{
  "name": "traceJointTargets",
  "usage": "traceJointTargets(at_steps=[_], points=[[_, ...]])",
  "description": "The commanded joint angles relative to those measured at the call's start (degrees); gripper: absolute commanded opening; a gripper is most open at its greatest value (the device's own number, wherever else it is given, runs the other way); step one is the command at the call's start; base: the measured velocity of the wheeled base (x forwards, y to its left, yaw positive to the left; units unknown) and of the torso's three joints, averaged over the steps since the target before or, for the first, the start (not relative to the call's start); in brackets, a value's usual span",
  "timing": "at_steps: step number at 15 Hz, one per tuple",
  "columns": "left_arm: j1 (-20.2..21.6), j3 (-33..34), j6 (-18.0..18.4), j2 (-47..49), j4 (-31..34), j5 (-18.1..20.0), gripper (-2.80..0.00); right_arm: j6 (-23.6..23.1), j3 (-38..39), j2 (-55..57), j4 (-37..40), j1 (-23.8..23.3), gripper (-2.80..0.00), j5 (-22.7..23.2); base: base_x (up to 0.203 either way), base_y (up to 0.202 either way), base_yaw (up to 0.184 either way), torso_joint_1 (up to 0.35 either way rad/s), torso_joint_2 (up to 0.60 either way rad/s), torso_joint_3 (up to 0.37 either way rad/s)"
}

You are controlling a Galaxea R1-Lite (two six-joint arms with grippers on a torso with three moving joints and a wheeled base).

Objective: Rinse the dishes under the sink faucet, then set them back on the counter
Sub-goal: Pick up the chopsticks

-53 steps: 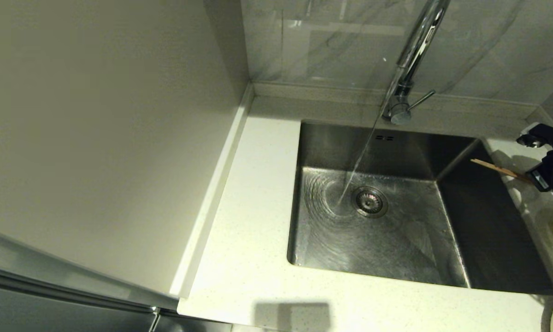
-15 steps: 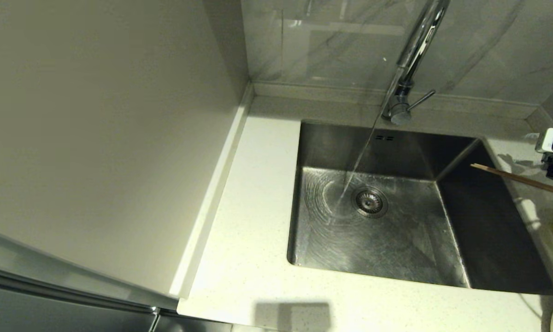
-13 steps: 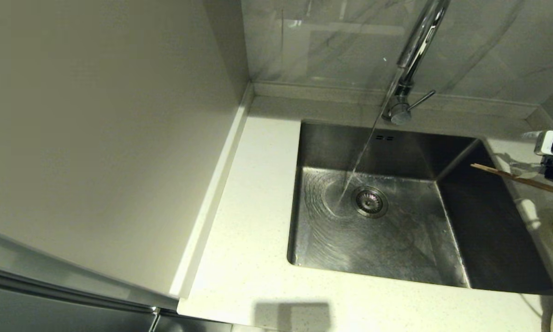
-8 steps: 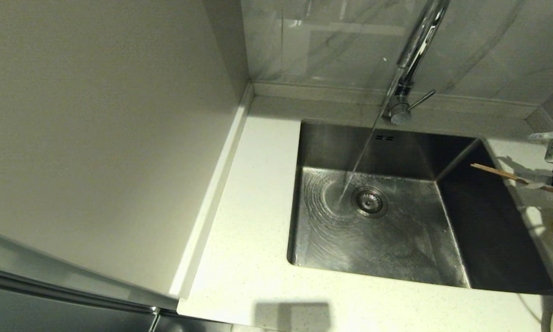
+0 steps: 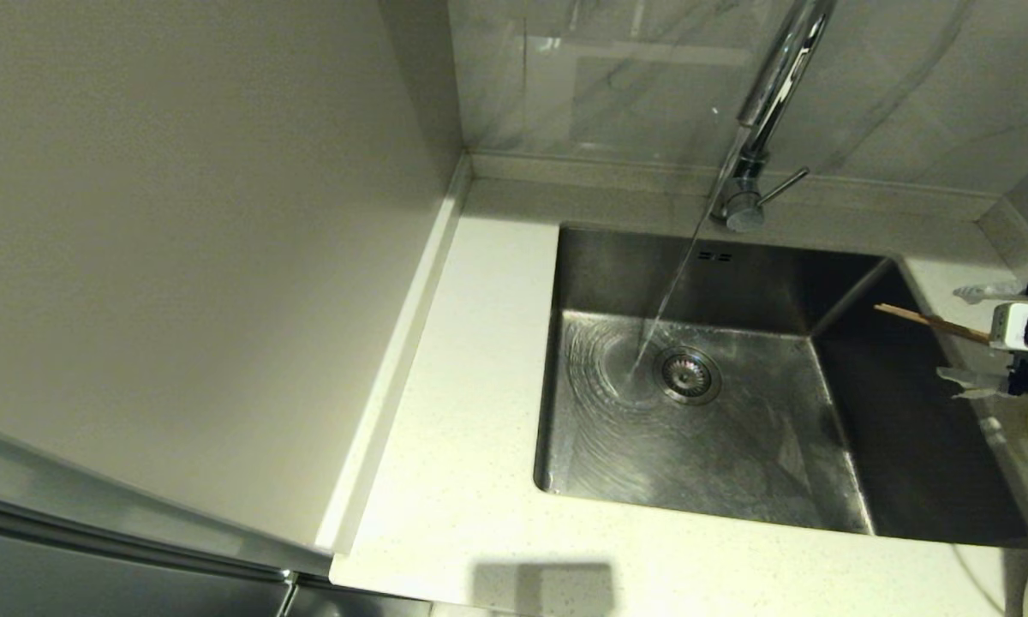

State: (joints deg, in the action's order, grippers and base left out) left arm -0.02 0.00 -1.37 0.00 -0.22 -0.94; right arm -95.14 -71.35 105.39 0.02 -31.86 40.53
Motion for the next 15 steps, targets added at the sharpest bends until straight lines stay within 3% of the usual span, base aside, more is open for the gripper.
traceJointTargets(at_steps=[1,5,7,10,15], points=[[0.0,0.0,0.0,-0.1,0.0,0.0,-2.80,-0.4,-0.2,0.8,0.0,0.8,0.00,-0.9,0.000,0.000,0.000,0.000,0.00,0.000],[0.0,0.0,0.0,-0.1,0.0,0.0,-2.80,0.8,-1.5,3.7,-3.8,1.2,0.00,-1.5,0.000,0.000,0.000,0.000,0.00,0.000],[0.0,0.0,0.0,-0.1,0.0,0.0,-2.80,5.0,-1.7,5.2,-9.0,2.3,0.00,-3.0,0.000,0.000,0.000,0.000,0.00,0.000],[0.0,0.0,0.0,-0.1,0.0,0.0,-2.80,8.6,-4.3,6.8,-9.9,3.8,0.00,-5.5,0.000,0.000,0.000,0.000,0.00,0.000],[0.0,0.0,0.0,-0.1,0.0,0.0,-2.80,9.4,-4.9,8.2,-9.9,4.8,0.00,-6.1,0.000,0.000,0.000,0.000,0.00,0.000]])
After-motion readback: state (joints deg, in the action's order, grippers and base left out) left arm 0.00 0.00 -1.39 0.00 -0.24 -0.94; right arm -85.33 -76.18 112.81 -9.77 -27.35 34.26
